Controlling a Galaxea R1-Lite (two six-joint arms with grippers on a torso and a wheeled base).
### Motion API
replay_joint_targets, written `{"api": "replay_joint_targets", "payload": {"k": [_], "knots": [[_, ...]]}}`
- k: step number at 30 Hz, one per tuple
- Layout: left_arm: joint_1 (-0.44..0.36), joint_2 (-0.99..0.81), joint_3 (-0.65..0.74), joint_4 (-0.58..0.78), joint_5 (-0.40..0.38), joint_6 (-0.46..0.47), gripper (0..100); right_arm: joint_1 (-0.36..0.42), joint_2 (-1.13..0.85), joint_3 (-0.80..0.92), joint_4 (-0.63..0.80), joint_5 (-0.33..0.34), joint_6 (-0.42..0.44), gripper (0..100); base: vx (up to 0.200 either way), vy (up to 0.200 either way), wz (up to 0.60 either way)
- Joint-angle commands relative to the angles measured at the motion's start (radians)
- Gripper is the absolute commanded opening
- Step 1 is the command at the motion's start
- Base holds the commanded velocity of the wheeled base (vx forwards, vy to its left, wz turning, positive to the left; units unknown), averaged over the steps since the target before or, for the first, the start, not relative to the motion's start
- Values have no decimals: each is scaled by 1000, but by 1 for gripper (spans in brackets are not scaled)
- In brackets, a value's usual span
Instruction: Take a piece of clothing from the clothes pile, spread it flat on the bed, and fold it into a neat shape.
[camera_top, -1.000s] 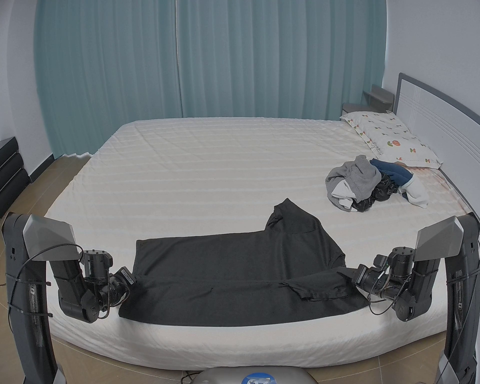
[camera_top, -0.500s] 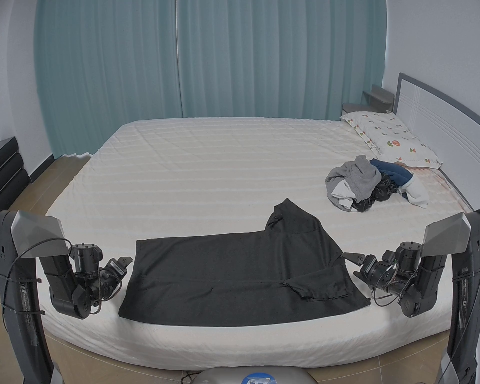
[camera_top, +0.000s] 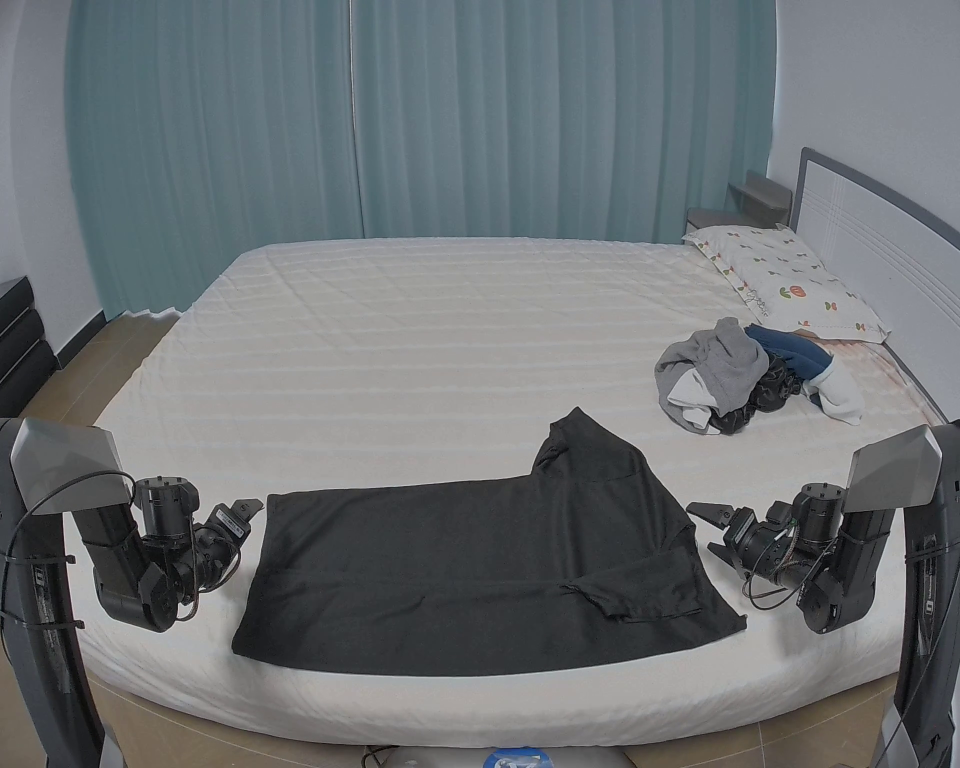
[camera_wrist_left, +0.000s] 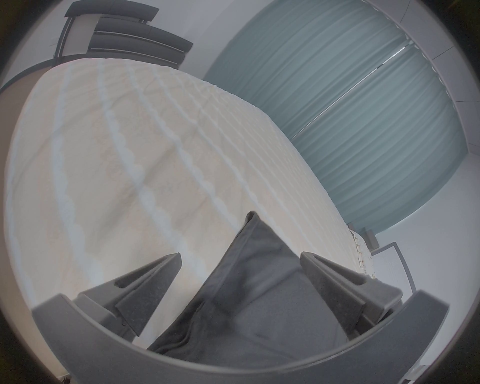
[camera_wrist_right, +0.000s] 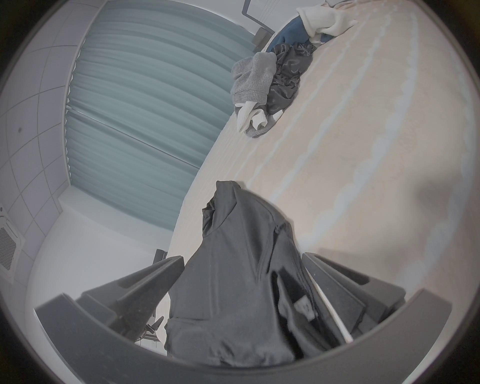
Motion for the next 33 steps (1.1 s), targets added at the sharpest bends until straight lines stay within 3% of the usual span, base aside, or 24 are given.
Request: {"api": "replay_joint_targets", "payload": {"k": [1,13,19,22,24,27,28,29,30,33], "knots": [[0,0,-4,-1,0,0,100,2,3,1,-9,-1,-1,100,0,0,0],[-7,-12,-38,2,2,0,100,2,3,3,-9,0,-1,100,0,0,0],[-7,-16,-134,41,-2,10,100,2,5,3,-9,0,-1,100,0,0,0],[-9,-5,-249,157,-8,38,100,2,3,4,-9,0,-2,100,0,0,0],[-14,3,-275,214,-31,58,100,2,3,4,-9,0,-2,100,0,0,0],[-9,32,-305,300,-143,181,100,2,3,6,-9,2,-2,100,0,0,0],[-9,32,-305,300,-143,181,100,2,3,6,-9,2,-2,100,0,0,0],[-7,73,-325,303,-153,259,100,2,3,4,-9,2,-2,100,0,0,0],[-7,83,-328,308,-149,280,100,2,3,4,-9,3,-1,100,0,0,0],[-14,103,-335,321,-153,303,100,2,5,4,-9,3,-2,100,0,0,0]]}}
